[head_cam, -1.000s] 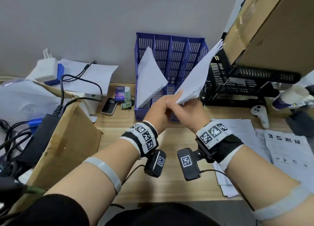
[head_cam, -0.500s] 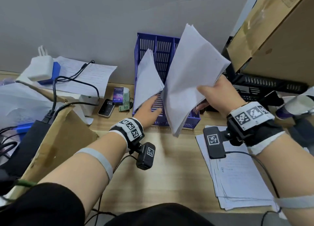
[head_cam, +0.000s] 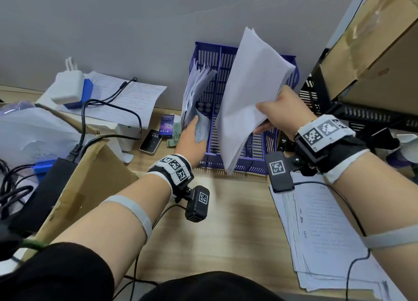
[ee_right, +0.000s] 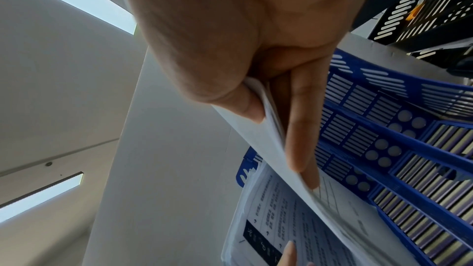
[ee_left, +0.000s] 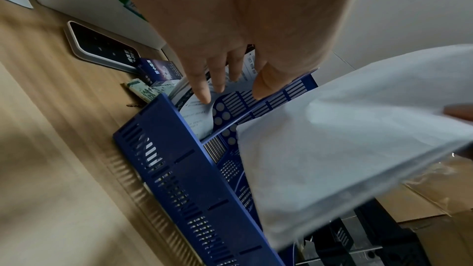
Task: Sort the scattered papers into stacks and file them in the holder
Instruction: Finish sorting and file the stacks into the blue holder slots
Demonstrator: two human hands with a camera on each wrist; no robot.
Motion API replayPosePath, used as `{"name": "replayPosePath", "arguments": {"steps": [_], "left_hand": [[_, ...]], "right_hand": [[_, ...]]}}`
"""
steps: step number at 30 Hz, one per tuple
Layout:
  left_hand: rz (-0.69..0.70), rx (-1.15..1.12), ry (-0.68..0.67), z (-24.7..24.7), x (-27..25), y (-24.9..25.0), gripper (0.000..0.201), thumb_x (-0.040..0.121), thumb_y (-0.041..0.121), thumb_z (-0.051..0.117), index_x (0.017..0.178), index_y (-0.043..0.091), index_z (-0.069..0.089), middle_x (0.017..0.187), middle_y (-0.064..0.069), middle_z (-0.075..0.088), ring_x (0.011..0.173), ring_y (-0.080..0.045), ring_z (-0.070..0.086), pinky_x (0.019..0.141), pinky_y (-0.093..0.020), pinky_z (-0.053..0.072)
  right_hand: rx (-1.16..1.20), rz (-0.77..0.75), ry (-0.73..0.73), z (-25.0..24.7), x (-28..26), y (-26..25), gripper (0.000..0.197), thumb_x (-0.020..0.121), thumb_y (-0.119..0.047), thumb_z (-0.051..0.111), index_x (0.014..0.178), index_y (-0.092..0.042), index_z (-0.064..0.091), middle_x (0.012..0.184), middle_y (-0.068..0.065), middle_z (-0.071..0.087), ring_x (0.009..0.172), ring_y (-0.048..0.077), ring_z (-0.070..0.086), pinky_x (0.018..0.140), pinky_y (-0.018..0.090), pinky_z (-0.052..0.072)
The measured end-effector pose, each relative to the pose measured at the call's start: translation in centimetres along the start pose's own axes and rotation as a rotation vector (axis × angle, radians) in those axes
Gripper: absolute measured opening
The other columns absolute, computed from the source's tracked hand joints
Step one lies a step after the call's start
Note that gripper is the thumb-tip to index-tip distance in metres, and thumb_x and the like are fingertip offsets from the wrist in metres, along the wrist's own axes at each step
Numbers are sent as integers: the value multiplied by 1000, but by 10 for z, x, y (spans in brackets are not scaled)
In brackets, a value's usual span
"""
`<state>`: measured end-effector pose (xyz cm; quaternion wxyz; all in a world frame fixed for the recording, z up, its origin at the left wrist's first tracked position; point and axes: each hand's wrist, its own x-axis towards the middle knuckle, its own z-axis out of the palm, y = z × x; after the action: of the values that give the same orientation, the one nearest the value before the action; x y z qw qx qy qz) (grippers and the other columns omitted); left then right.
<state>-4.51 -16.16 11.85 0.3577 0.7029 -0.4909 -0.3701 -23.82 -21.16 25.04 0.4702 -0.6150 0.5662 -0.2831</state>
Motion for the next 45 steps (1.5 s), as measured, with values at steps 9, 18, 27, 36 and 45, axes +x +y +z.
{"name": "replayPosePath", "arguments": {"steps": [9, 18, 27, 36, 45], "left_hand": [[-48, -17, -12, -2, 2, -1, 75, 91, 3, 55, 155, 20, 21, 152, -11, 40, 136, -29, 45, 109, -40, 43], [-102, -131, -50, -5, -8, -1, 68, 96, 3, 48, 156, 22, 22, 153, -5, 38, 131, -25, 51, 108, -42, 45], [-126, -140, 12, 30, -31, -24, 43, 85, -2, 55, 124, 13, 47, 97, -8, 60, 85, -23, 58, 87, -40, 52], [-200, -136, -369, 138, -92, -21, 21, 91, 9, 46, 109, 19, 50, 79, -1, 57, 90, -29, 66, 78, -37, 52], [-517, -141, -598, 231, -142, -12, 56, 86, 33, 62, 133, 14, 38, 88, -9, 60, 81, -29, 64, 85, -46, 57]], "right_hand": [[-181, -3, 98, 34, 38, -4, 38, 90, -3, 38, 123, -16, 52, 110, 0, 59, 68, 32, 72, 55, 41, 62], [-665, -13, -10, 87, 47, 39, 42, 92, -11, 42, 133, -8, 36, 103, 23, 61, 86, 39, 61, 68, 42, 49], [-388, 78, -43, 70, -13, 105, 35, 92, -25, 53, 126, -17, 47, 95, 4, 68, 89, 29, 67, 83, 49, 55], [-439, 468, 41, -11, -119, 220, 31, 88, -20, 52, 118, -16, 57, 116, 12, 64, 102, 33, 64, 92, 42, 52], [-546, 778, 131, -105, -185, 318, 51, 89, -24, 56, 138, -17, 46, 141, 17, 42, 115, 35, 57, 93, 37, 50]]}}
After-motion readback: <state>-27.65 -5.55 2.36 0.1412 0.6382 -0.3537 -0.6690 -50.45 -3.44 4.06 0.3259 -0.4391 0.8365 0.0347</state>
